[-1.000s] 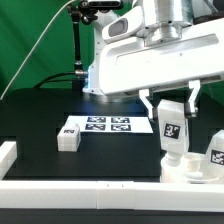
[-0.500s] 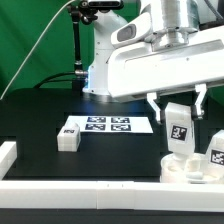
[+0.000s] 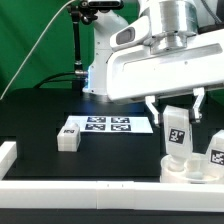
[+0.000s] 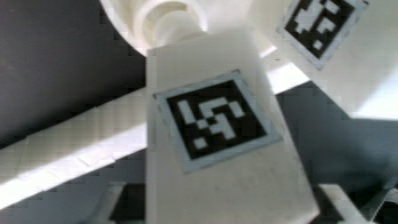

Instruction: Assemble stool

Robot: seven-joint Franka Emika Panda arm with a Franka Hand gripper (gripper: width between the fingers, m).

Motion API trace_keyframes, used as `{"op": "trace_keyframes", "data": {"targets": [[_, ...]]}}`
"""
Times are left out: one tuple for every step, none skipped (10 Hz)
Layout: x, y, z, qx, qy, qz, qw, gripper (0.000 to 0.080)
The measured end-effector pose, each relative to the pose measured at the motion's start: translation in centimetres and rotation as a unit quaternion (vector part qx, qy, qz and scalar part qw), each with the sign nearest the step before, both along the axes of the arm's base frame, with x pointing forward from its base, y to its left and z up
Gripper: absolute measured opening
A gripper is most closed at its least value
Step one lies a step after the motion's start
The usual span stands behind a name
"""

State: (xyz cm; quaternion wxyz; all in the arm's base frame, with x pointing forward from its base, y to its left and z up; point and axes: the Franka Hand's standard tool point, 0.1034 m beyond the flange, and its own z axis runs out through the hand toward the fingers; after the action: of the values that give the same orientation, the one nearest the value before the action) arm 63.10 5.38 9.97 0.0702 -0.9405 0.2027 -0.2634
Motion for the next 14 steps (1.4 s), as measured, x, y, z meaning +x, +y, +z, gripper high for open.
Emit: {"op": "trace_keyframes", "data": {"targets": [[0.0, -0.2, -0.1, 0.000, 0.001, -0.001, 1.000, 0.0330], [-0.1, -0.2, -0.2, 0.000, 0.002, -0.002, 1.000, 0.0330], [-0.1, -0.2, -0.3, -0.001, 0.003, -0.001, 1.000, 0.0330], [-0.1, -0.2, -0.5, -0.001, 0.004, -0.002, 1.000, 0.0330], [-0.2, -0.3, -0.7, -0.001, 0.005, -0.002, 1.000, 0.0330], [-0.3, -0.2, -0.8, -0.001, 0.006, -0.001, 1.000, 0.0330], [-0.4, -0.2, -1.1, -0.001, 0.009, -0.001, 1.000, 0.0330], [-0.5, -0.1, -1.4, -0.002, 0.010, 0.000, 1.000, 0.0330], [-0.5, -0.1, -1.4, -0.004, 0.005, -0.001, 1.000, 0.0330], [-0.4, -0.2, -1.5, -0.008, -0.001, -0.003, 1.000, 0.0330], [-0.3, -0.4, -1.5, -0.013, -0.012, -0.005, 1.000, 0.0330], [-0.2, -0.6, -1.6, -0.020, -0.025, -0.009, 0.999, 0.0330], [-0.1, -0.6, -1.6, -0.020, -0.025, -0.009, 0.999, 0.0330], [-0.1, -0.6, -1.6, -0.020, -0.025, -0.009, 0.999, 0.0330]]}}
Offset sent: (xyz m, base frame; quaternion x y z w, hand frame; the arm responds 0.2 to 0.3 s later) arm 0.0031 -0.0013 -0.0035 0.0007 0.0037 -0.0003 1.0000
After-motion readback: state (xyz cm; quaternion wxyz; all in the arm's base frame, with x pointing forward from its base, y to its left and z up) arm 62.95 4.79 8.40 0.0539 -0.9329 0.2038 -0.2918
